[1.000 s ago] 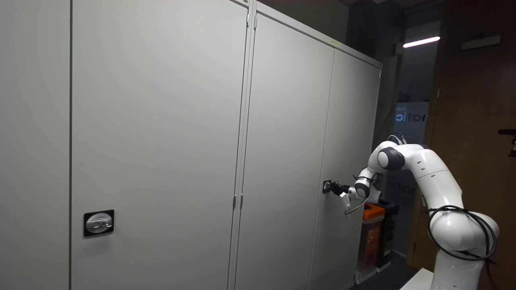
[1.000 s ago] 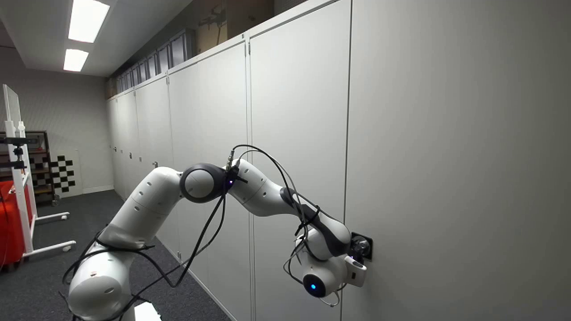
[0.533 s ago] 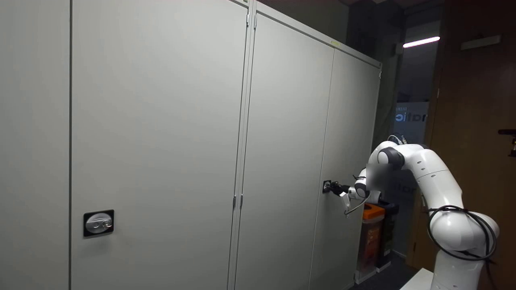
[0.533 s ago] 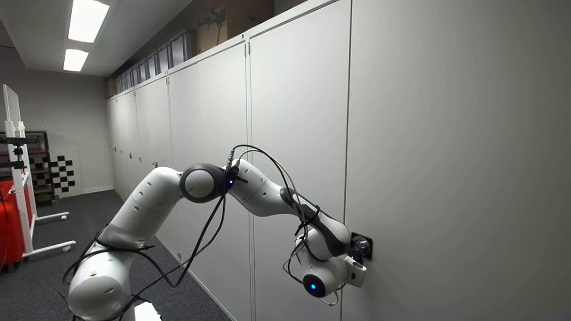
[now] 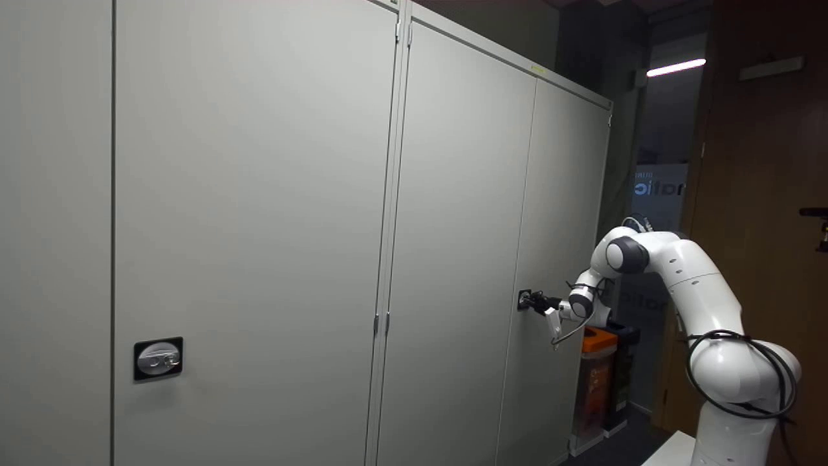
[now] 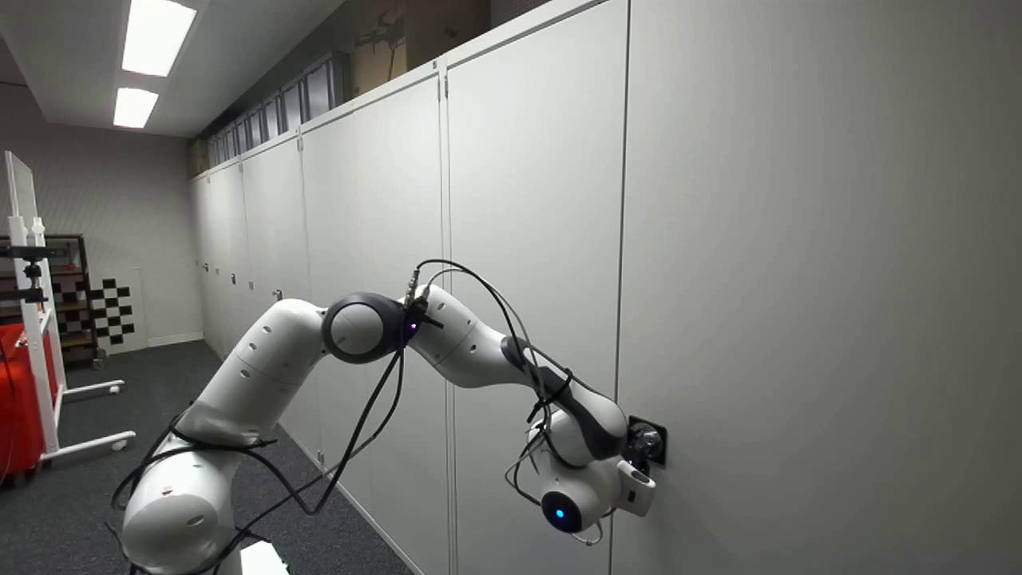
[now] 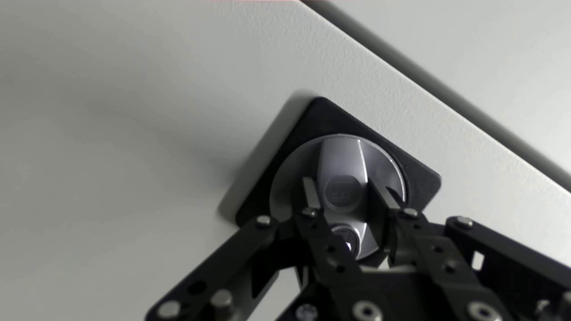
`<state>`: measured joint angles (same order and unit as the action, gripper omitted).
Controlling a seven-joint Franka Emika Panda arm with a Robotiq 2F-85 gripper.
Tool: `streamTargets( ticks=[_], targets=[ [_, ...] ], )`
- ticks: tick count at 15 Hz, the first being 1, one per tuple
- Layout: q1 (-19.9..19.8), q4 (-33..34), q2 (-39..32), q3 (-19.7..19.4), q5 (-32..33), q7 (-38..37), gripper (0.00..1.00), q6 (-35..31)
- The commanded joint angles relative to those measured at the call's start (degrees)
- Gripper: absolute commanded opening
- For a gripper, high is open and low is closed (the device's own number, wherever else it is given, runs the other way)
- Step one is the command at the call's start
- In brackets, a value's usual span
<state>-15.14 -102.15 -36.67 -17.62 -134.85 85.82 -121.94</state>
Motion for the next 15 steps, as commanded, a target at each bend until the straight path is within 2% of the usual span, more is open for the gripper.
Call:
streamTargets(
  ticks=[1,15],
  targets=[
    [0.46,-2.52,4.11,1.62,-0.89,-2.16,0.08,1.97],
    [0.57,-3.83,4.58,2.14,-4.09,-6.12,0.08,3.26]
  ],
)
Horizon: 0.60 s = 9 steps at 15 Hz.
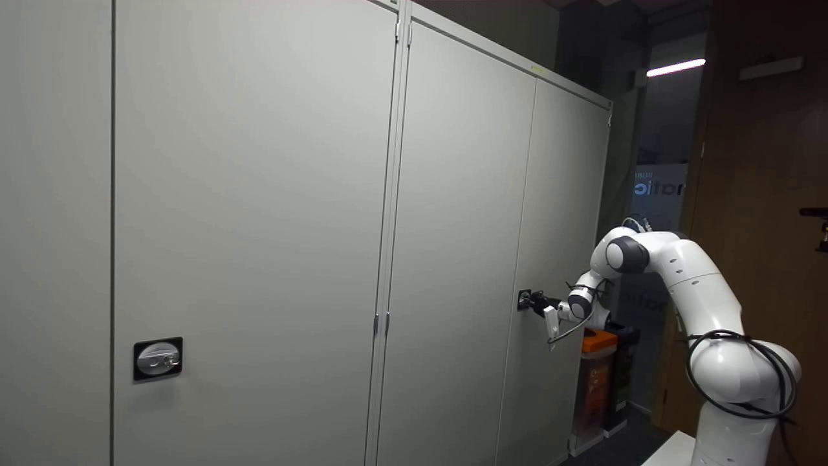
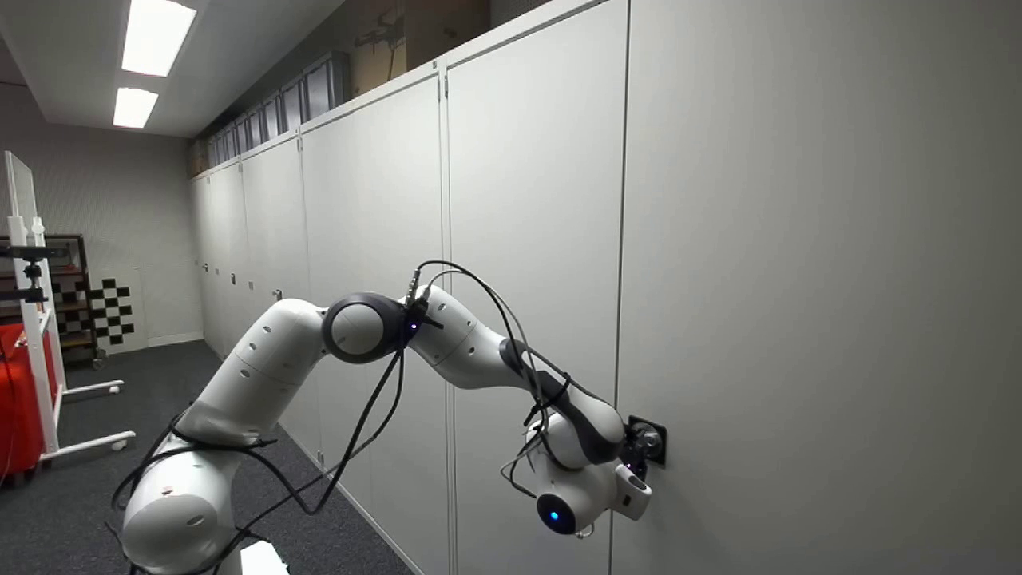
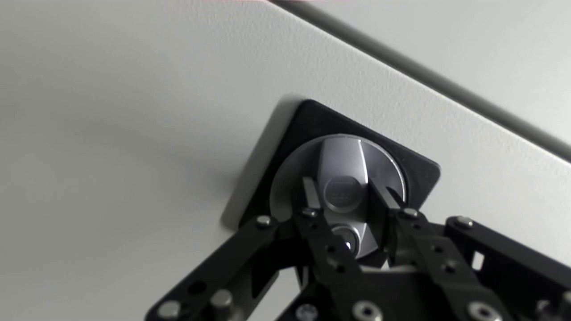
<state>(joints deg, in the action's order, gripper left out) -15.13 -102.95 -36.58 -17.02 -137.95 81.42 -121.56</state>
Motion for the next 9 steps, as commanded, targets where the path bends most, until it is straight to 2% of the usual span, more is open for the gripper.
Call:
streamTargets(
  ticks=[1,9],
  targets=[
    [0.58,-3.07,4.50,1.58,-1.23,-2.04,0.08,2.88],
    [0.78,-3.74,4.77,1.96,-3.54,-4.66,0.08,2.98]
  ],
)
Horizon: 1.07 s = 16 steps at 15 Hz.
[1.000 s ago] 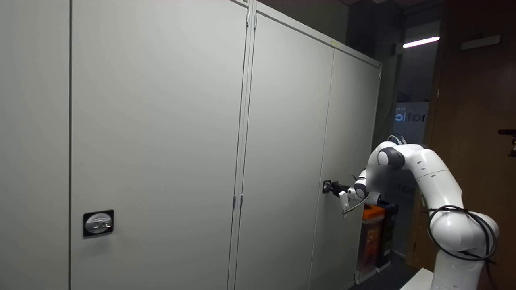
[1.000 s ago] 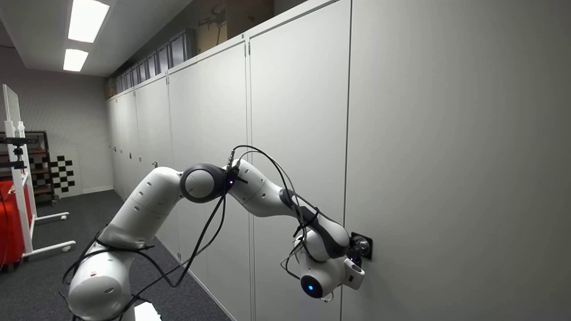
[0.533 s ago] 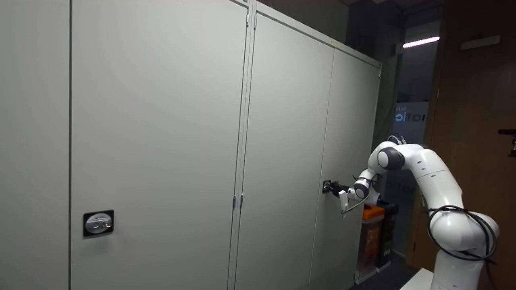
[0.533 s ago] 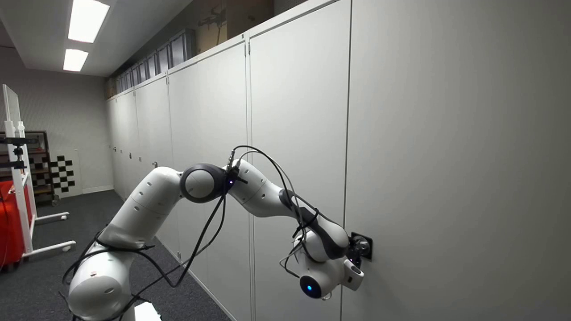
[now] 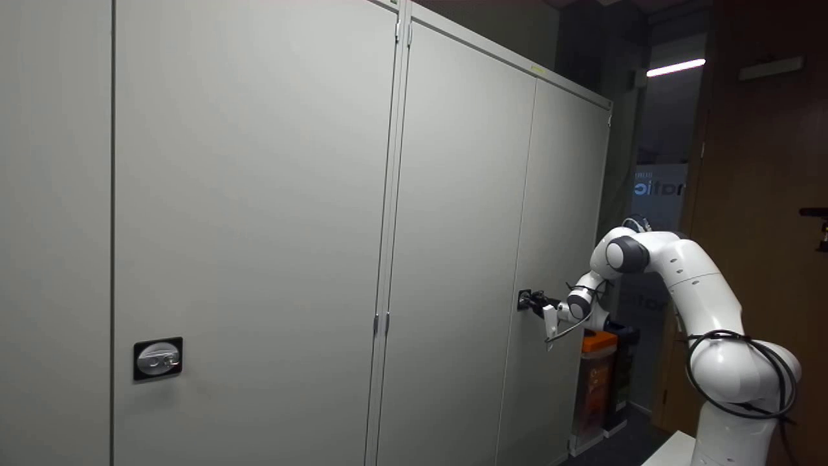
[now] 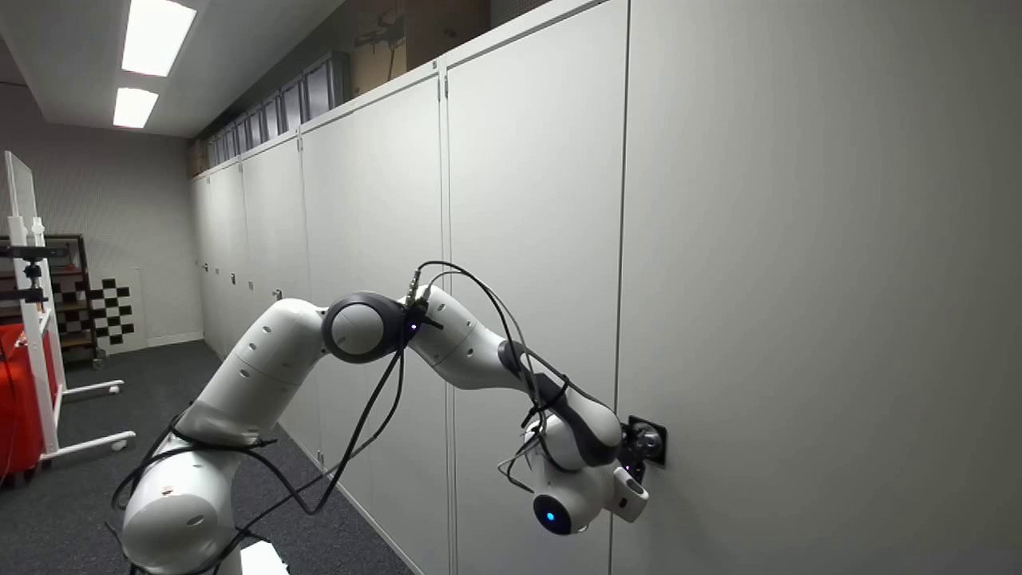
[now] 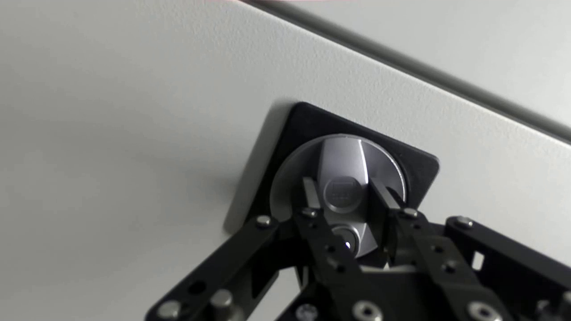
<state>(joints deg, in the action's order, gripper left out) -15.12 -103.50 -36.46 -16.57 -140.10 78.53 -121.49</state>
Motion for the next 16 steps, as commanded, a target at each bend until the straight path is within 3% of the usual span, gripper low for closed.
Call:
streamTargets(
  ticks=[1,16],
  targets=[
    [0.80,-3.33,4.70,1.57,-1.74,-2.17,0.08,2.93],
    [0.92,-4.02,4.75,1.98,-5.50,-8.75,0.08,3.44]
  ],
)
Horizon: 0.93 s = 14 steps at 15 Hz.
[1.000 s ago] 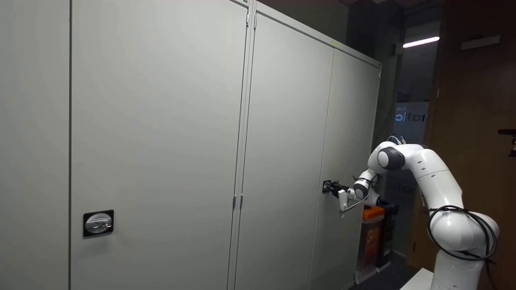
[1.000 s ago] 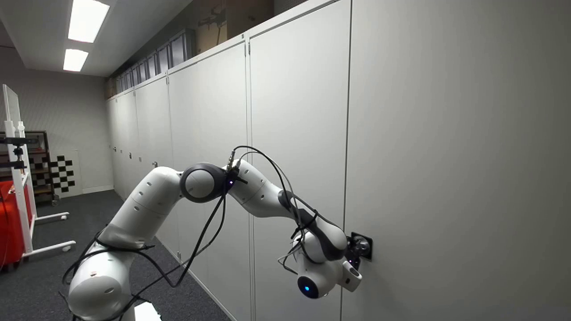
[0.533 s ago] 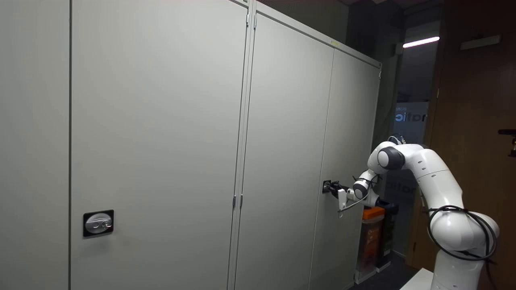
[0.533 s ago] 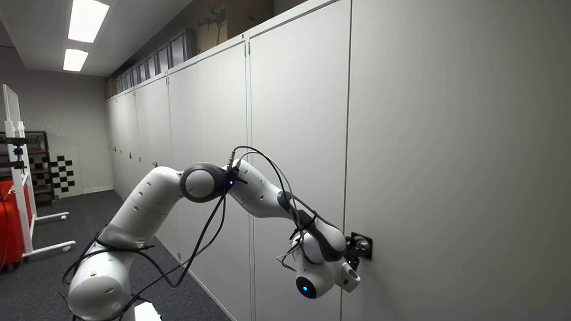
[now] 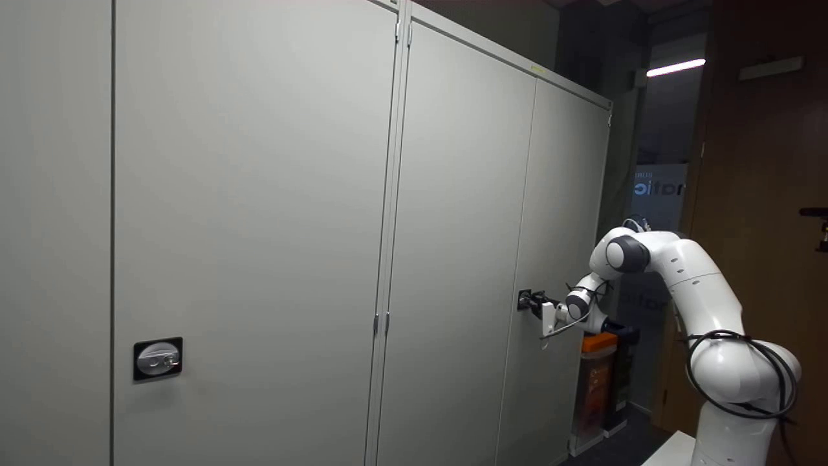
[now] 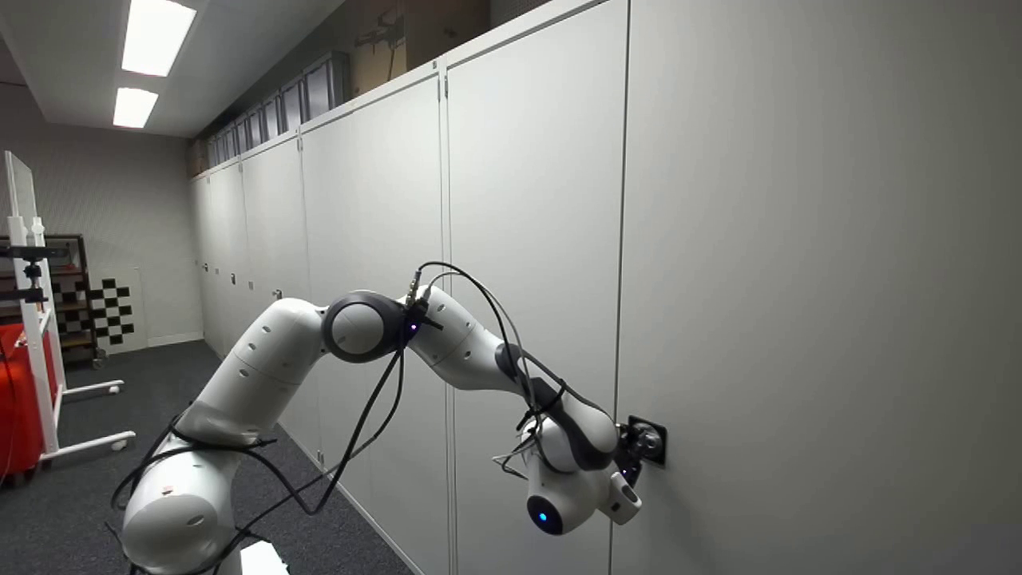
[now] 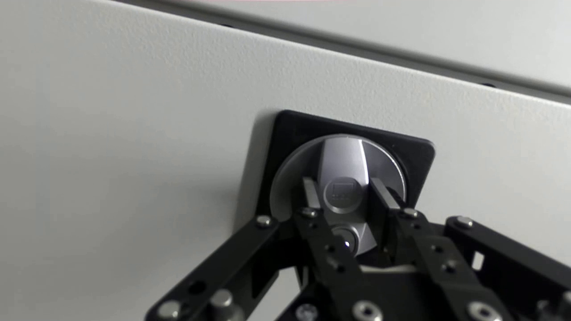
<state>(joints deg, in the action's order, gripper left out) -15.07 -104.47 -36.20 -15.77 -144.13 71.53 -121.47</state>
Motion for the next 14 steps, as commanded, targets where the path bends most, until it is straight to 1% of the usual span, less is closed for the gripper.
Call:
streamTargets(
  ticks=[1,14],
  targets=[
    [0.86,-3.07,4.46,1.21,-1.86,-2.25,0.08,3.45],
    [1.11,-3.81,4.41,1.63,-5.41,-6.85,0.08,4.13]
  ],
)
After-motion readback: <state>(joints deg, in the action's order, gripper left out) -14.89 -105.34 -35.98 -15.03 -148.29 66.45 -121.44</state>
